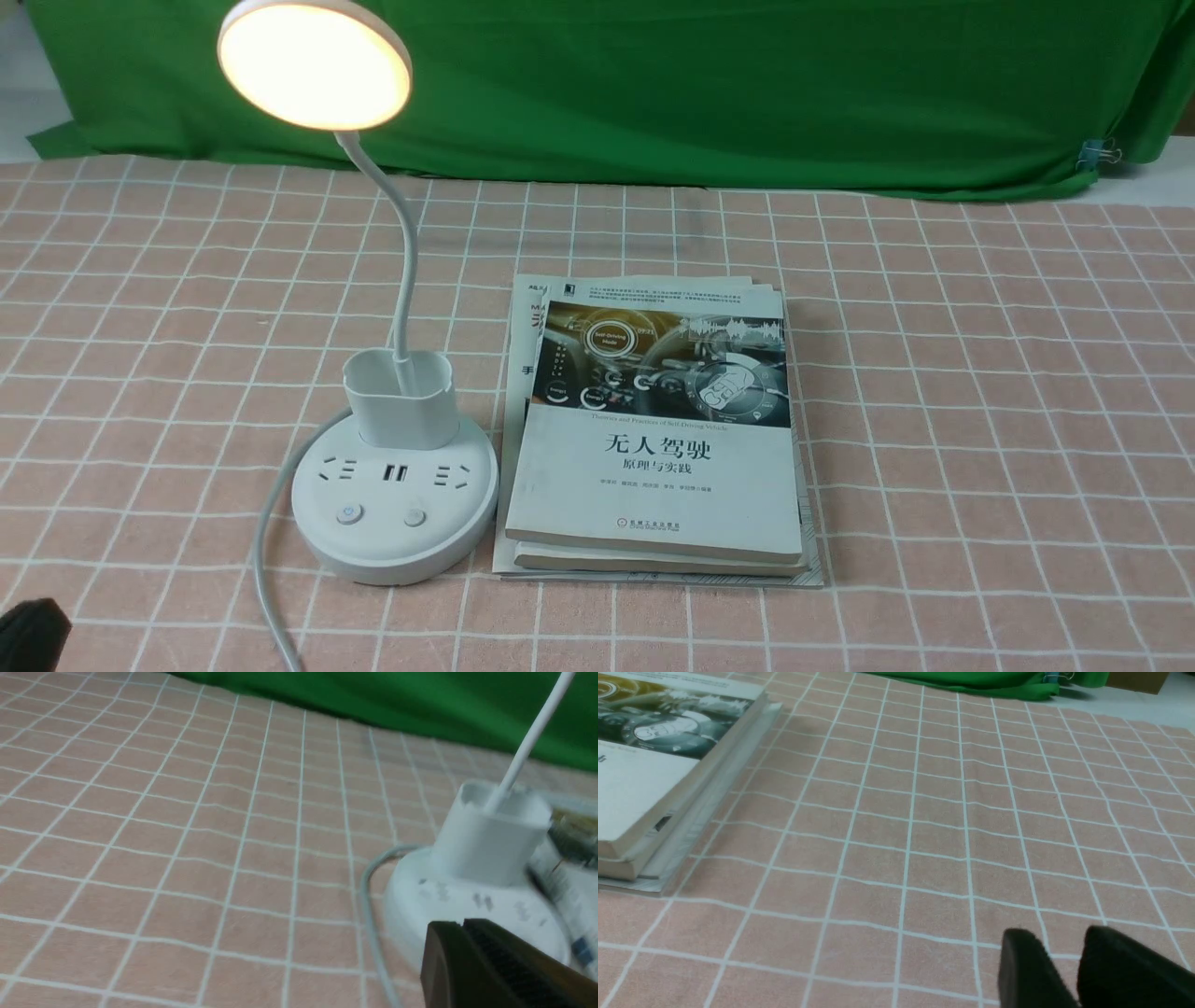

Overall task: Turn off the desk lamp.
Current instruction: Use the left arm to press the button switch on the lamp holder

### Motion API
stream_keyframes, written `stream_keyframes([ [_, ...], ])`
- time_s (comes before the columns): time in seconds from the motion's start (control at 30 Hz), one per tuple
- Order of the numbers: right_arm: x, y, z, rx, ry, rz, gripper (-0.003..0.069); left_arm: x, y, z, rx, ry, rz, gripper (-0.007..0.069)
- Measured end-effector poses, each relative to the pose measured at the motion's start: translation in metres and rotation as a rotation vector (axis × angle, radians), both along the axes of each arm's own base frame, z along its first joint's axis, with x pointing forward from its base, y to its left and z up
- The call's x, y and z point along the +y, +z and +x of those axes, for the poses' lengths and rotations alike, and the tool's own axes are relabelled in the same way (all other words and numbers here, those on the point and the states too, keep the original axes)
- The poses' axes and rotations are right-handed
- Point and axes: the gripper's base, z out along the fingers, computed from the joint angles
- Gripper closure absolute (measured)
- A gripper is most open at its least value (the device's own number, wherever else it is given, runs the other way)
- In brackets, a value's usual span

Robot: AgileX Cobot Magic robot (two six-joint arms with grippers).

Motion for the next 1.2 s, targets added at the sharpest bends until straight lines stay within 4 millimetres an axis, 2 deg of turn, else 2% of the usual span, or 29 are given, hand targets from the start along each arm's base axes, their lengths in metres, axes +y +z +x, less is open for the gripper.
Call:
stream_keyframes([
  [0.17, 0.000, 0.000, 0.000, 0.000, 0.000, 0.000, 0.0419, 0.003, 0.015, 0.001, -0.166, 0.055, -0.472, 0.0619],
  [0.27, 0.000, 0.000, 0.000, 0.000, 0.000, 0.000, 0.0419, 0.006, 0.020, 0.000, -0.222, 0.081, -0.574, 0.0619],
  [0.43, 0.000, 0.000, 0.000, 0.000, 0.000, 0.000, 0.0419, 0.005, 0.027, 0.000, -0.216, 0.067, -0.583, 0.0619],
  [0.57, 0.000, 0.000, 0.000, 0.000, 0.000, 0.000, 0.0419, -0.006, 0.064, 0.006, -0.062, -0.033, -0.454, 0.0619],
  [0.6, 0.000, 0.000, 0.000, 0.000, 0.000, 0.000, 0.0419, -0.011, 0.078, 0.012, 0.048, -0.072, -0.381, 0.0619],
  [0.67, 0.000, 0.000, 0.000, 0.000, 0.000, 0.000, 0.0419, -0.014, 0.090, 0.026, 0.246, -0.108, -0.277, 0.0619],
  [0.7, 0.000, 0.000, 0.000, 0.000, 0.000, 0.000, 0.0419, -0.015, 0.094, 0.035, 0.360, -0.123, -0.230, 0.0619],
  [0.73, 0.000, 0.000, 0.000, 0.000, 0.000, 0.000, 0.0419, -0.015, 0.096, 0.034, 0.366, -0.130, -0.229, 0.0619],
  [0.77, 0.000, 0.000, 0.000, 0.000, 0.000, 0.000, 0.0419, -0.014, 0.098, 0.048, 0.523, -0.143, -0.167, 0.0619],
  [0.9, 0.000, 0.000, 0.000, 0.000, 0.000, 0.000, 0.0419, -0.016, 0.090, 0.092, 0.841, -0.204, -0.073, 0.0619],
  [1.0, 0.000, 0.000, 0.000, 0.000, 0.000, 0.000, 0.0419, -0.038, 0.077, 0.122, 0.968, -0.326, 0.026, 0.0619],
  [1.03, 0.000, 0.000, 0.000, 0.000, 0.000, 0.000, 0.0419, -0.040, 0.076, 0.123, 0.976, -0.333, 0.034, 0.0619],
  [1.1, 0.000, 0.000, 0.000, 0.000, 0.000, 0.000, 0.0419, -0.065, 0.065, 0.143, 1.059, -0.418, 0.123, 0.0619],
  [1.2, 0.000, 0.000, 0.000, 0.000, 0.000, 0.000, 0.0419, -0.092, 0.056, 0.161, 1.119, -0.491, 0.194, 0.0619],
])
